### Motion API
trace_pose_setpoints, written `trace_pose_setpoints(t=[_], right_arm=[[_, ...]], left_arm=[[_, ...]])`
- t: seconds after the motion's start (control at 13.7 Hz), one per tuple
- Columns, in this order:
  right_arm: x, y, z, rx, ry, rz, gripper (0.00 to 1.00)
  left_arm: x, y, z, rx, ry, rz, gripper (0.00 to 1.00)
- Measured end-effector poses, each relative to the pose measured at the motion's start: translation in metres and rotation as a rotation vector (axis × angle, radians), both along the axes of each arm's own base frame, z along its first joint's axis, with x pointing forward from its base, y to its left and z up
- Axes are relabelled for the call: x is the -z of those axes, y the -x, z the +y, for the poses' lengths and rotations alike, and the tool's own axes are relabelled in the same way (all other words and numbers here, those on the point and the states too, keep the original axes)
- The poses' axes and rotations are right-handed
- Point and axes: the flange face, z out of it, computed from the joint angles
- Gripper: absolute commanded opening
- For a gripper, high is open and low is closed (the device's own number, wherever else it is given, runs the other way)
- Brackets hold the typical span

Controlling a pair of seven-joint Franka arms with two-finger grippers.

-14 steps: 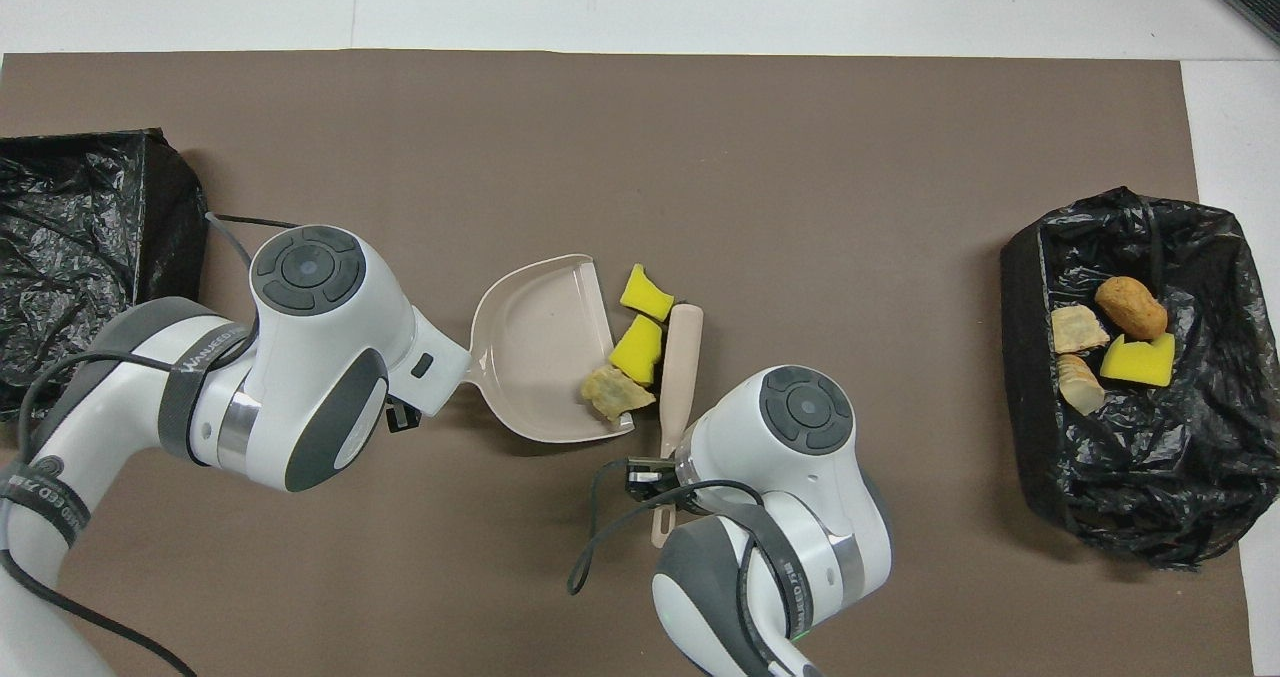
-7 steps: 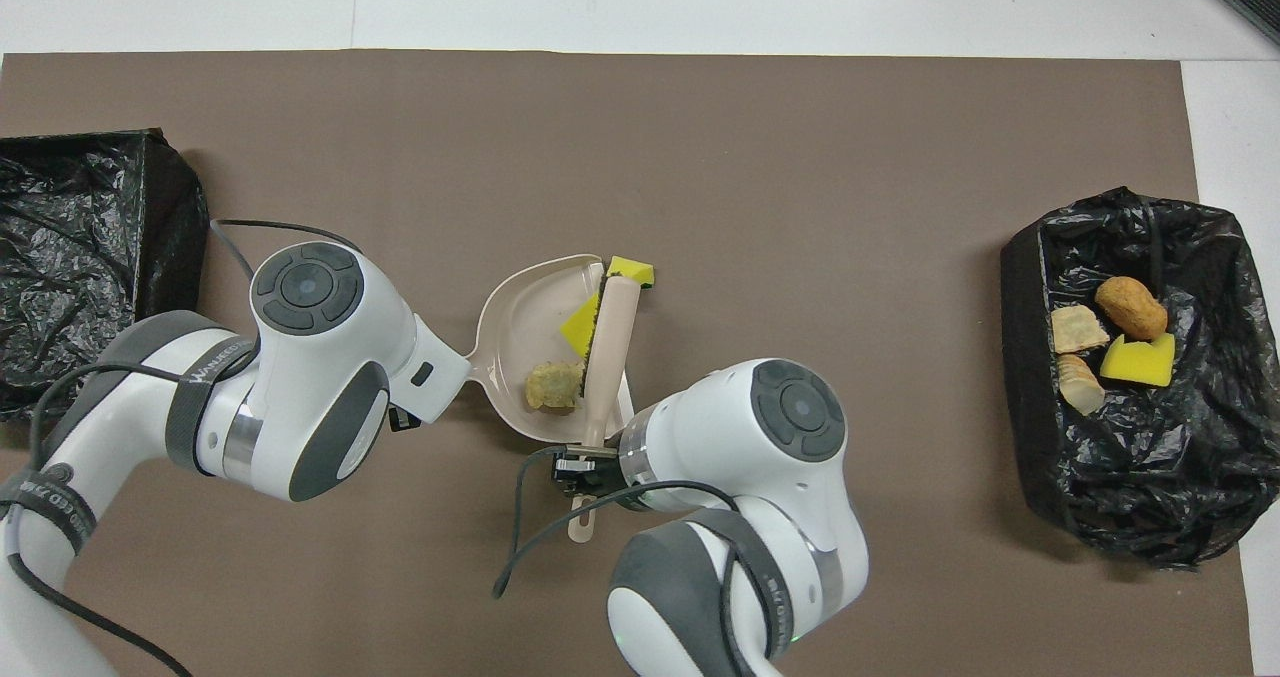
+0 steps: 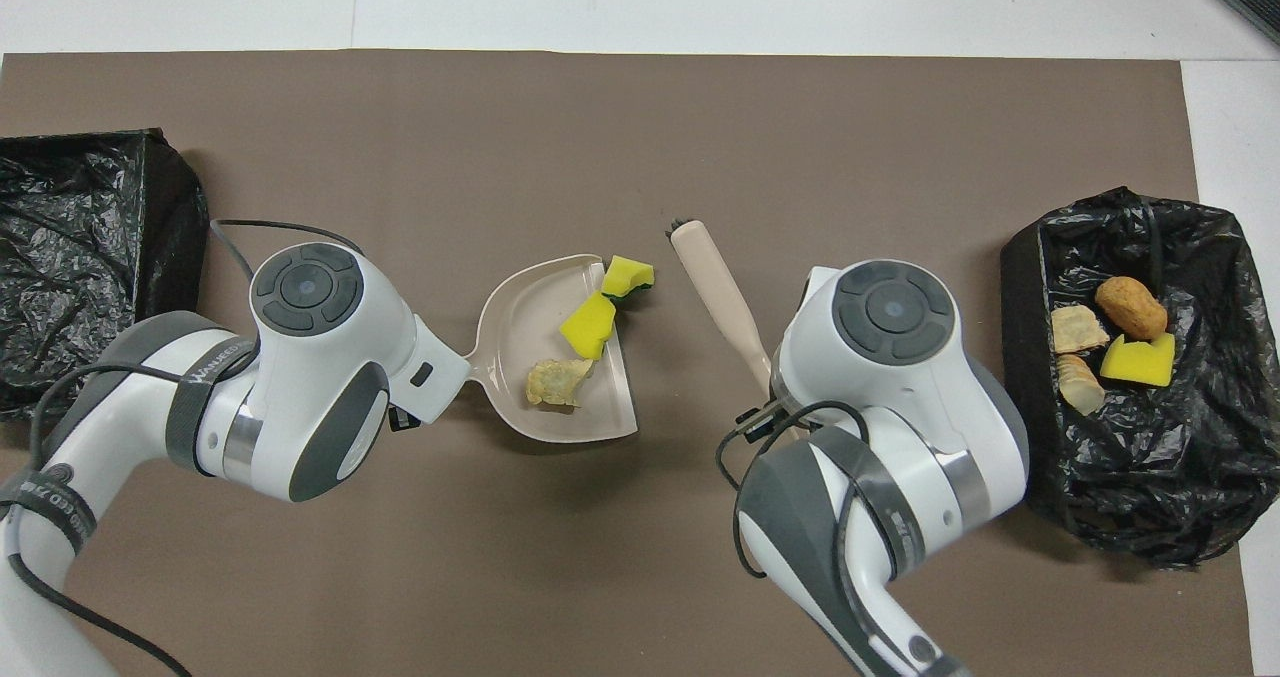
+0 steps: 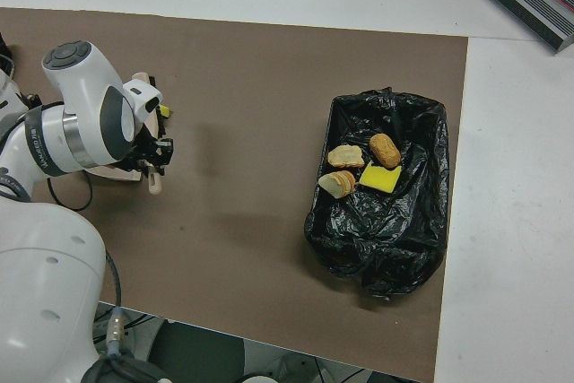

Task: Sweep and dump trash in bin
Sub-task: 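Carry the dustpan toward the nearer bin while the right gripper withdraws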

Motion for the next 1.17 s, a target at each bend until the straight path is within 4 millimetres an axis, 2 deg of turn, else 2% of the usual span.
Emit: trace_pose_setpoints(t=[0.15, 0.29, 0.37, 0.58, 0.73, 0.88, 1.02, 1.17], right_arm=[[0.034, -0.023, 0.017, -0.066, 0.044, 0.028, 0.0], [0.058, -0.025, 0.04, -0.095, 0.046, 0.066, 0.0], [0.063, -0.019, 0.051, -0.085, 0.037, 0.079, 0.0], [0.06, 0.003, 0.085, 0.033, -0.061, 0.14, 0.0], [0.053, 0.018, 0.104, 0.114, -0.11, 0.177, 0.0], [0.031, 0.028, 0.114, 0.167, -0.146, 0.183, 0.0], [-0.002, 0.032, 0.109, 0.209, -0.174, 0.181, 0.0], [-0.03, 0.033, 0.09, 0.29, -0.169, 0.186, 0.0]], left_arm=[[0.0, 0.0, 0.0, 0.0, 0.0, 0.0, 0.0], [0.0, 0.0, 0.0, 0.0, 0.0, 0.0, 0.0], [0.0, 0.0, 0.0, 0.0, 0.0, 0.0, 0.0], [0.0, 0.0, 0.0, 0.0, 0.0, 0.0, 0.0], [0.0, 0.0, 0.0, 0.004, 0.001, 0.0, 0.0], [0.001, 0.0, 0.001, 0.018, 0.004, -0.003, 0.0], [0.004, 0.0, 0.005, 0.027, 0.014, -0.02, 0.0], [0.007, 0.002, 0.009, 0.033, 0.025, -0.035, 0.0]])
